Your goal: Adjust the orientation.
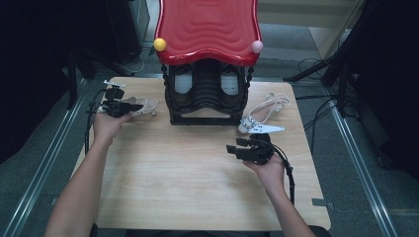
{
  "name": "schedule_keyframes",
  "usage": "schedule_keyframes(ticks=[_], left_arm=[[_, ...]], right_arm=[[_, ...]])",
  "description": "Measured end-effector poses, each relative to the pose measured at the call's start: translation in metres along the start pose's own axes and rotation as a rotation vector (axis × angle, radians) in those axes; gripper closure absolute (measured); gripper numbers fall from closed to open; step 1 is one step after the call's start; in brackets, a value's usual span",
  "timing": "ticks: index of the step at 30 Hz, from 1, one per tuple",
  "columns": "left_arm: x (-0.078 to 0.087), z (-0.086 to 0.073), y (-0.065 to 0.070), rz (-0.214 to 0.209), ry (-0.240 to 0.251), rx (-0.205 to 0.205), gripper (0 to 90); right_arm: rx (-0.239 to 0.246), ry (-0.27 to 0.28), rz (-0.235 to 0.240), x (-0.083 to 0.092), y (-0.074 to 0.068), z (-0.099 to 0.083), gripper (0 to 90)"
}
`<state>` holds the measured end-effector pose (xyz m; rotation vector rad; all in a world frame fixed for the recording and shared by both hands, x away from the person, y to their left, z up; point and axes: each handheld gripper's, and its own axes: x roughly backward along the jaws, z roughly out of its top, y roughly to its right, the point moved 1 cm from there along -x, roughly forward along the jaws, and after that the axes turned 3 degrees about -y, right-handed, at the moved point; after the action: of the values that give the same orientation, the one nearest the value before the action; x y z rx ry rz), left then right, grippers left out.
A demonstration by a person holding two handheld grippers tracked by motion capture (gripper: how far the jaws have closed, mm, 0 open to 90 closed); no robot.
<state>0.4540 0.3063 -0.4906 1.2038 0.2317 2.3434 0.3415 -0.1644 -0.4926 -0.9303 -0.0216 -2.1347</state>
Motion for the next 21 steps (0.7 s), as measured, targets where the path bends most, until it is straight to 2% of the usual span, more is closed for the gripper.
schedule_keyframes(ticks=[4, 10, 14, 16, 21], left_arm=[[0.004, -0.004, 0.001, 0.005, -0.019, -0.005, 88.3], [0.008, -0.010, 0.002, 0.016, -0.023, -0.015, 88.0], [0.012, -0.013, 0.002, 0.020, -0.023, 0.001, 87.8], [0.014, -0.015, 0.001, 0.039, -0.037, -0.007, 88.4], [0.018, -0.020, -0.004, 0.048, -0.046, 0.006, 88.9]], right_arm=[[-0.011, 0.010, 0.017, 0.000, 0.000, 0.001, 46.0], [-0.011, 0.019, 0.018, -0.001, 0.001, 0.002, 45.8], [-0.016, 0.026, 0.020, -0.001, 0.003, 0.003, 45.7], [-0.020, 0.024, 0.020, -0.002, 0.004, 0.004, 45.6], [-0.020, 0.021, 0.021, -0.004, 0.004, 0.006, 45.6]])
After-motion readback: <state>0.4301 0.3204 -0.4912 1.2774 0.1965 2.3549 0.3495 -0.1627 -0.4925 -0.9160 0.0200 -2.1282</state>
